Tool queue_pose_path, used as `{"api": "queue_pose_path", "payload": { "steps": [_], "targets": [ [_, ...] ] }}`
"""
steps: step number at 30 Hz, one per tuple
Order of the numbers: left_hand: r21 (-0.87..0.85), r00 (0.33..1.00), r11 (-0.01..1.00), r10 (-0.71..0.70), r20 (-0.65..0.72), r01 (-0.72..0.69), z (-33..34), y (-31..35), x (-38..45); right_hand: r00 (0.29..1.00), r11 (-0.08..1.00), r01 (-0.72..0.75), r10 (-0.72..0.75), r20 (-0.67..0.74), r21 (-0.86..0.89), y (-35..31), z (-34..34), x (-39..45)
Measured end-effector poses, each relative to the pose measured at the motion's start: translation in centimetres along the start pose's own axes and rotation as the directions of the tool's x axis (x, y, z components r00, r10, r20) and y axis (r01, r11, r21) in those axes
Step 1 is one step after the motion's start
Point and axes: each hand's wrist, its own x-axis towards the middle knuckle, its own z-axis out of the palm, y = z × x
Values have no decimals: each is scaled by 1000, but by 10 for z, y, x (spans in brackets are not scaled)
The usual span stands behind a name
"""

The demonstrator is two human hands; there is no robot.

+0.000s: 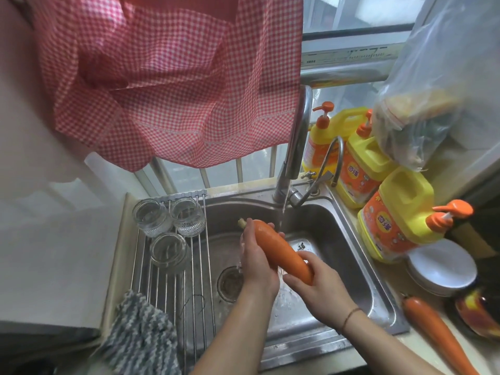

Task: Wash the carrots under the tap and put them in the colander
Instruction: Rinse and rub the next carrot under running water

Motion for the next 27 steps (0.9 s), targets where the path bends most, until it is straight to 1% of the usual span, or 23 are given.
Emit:
{"api": "queue_pose_path", "payload": {
  "steps": [2,4,5,8,10,12,15,19,21,23,25,26,27],
  "targets": [
    [63,996,994,90,1,-90,-2,1,0,999,999,5,-7,-32,-39,4,3,6],
    [119,981,973,195,19,-196,-6,1,-1,1000,997,28,-28,4,-71,6,6,12],
    [174,967,951,253,34,-255,-8,1,-2,999,995,40,-37,38,-87,8,7,16],
    [394,917,829,378,126,-396,-18,-4,-4,994,994,18,-6,108,-106,16,8,23],
    [459,888,761,418,194,-458,-25,-6,-7,995,991,1,12,98,-135,22,9,23],
    [486,883,738,409,230,-468,-32,-7,-9,997,989,0,11,74,-145,27,9,19],
    [533,893,716,364,265,-451,-40,-8,-10,998,994,-36,40,40,-101,35,9,12],
    [526,926,768,241,290,-364,-43,-9,-13,993,995,-96,95,-73,-3,45,9,4],
    [517,937,794,187,296,-321,-43,-14,-13,991,995,-97,98,-92,13,50,6,-2],
    [526,939,794,157,306,-304,-38,-19,-16,991,997,-73,74,-114,15,55,0,-8],
    [534,941,799,112,319,-276,-33,-33,-18,983,1000,-16,11,-183,-24,68,-10,-19],
    [559,939,781,99,329,-278,-31,-41,-17,975,999,4,-15,-220,-49,77,-15,-27],
    [618,934,727,94,344,-301,-28,-50,-17,967,997,11,-31,-252,-78,88,-22,-36]
  ]
}}
